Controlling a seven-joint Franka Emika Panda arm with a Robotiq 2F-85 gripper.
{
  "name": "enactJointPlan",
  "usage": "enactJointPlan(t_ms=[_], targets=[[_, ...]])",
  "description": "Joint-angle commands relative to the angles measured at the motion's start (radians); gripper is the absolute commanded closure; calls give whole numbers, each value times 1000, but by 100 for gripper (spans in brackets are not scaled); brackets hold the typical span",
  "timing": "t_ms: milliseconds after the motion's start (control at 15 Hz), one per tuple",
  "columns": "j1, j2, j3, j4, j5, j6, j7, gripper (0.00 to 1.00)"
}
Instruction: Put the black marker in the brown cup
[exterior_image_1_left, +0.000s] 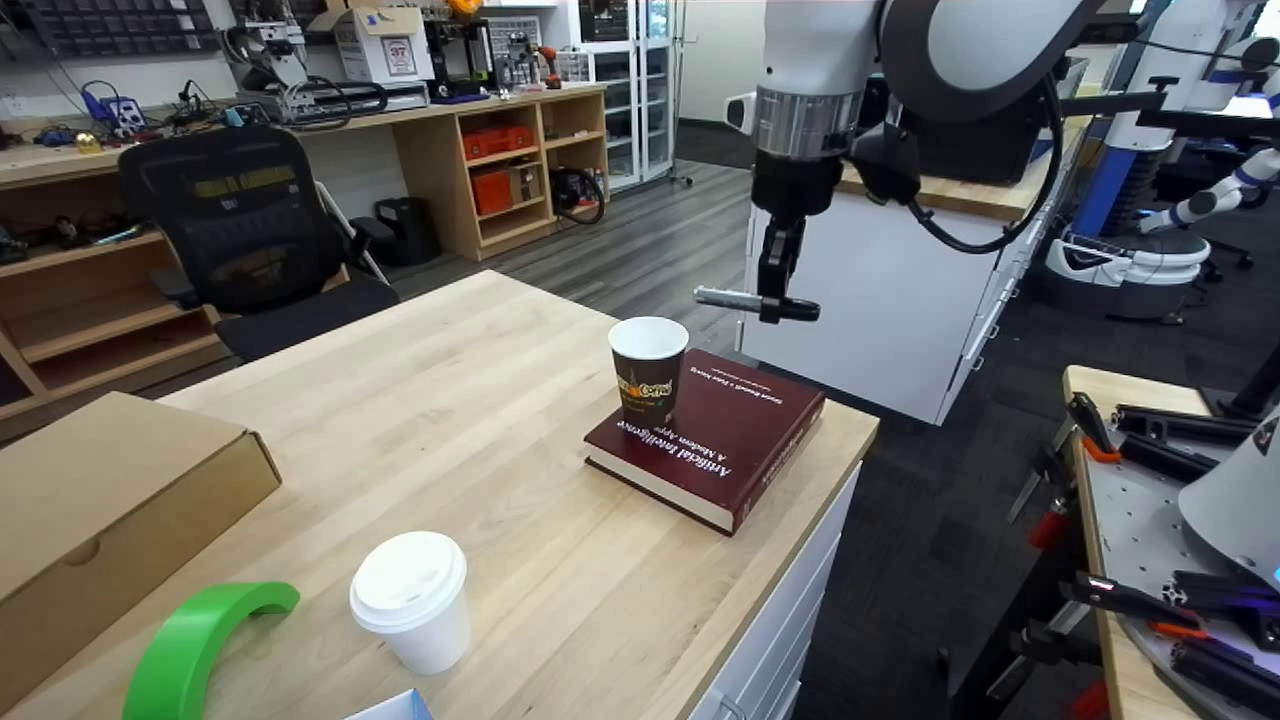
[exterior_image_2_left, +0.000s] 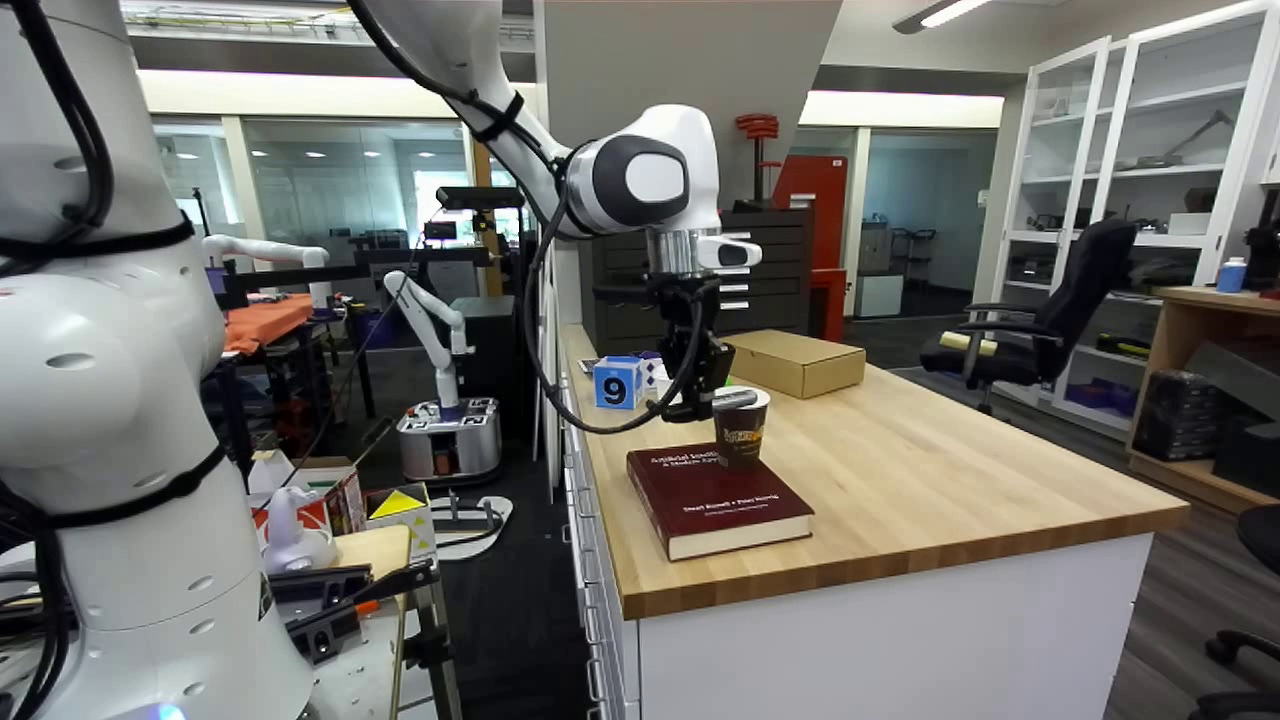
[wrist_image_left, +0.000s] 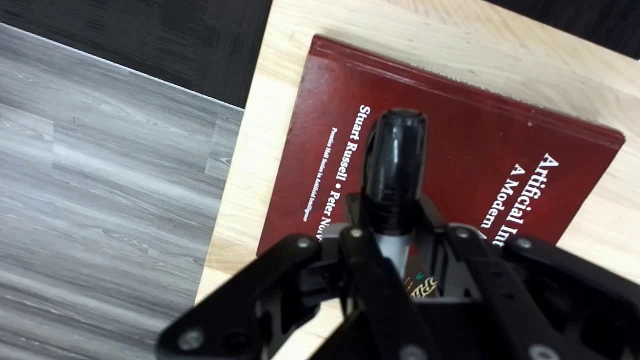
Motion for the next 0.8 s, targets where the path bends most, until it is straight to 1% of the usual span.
enactJointPlan(t_ms=[0, 200, 467, 733], targets=[[8, -49, 26, 51, -34, -140, -44, 93], [19, -29, 47, 120, -40, -243, -101, 93], [35, 36, 71, 242, -89, -406, -145, 93], [54, 116, 88, 351, -142, -524, -182, 93]])
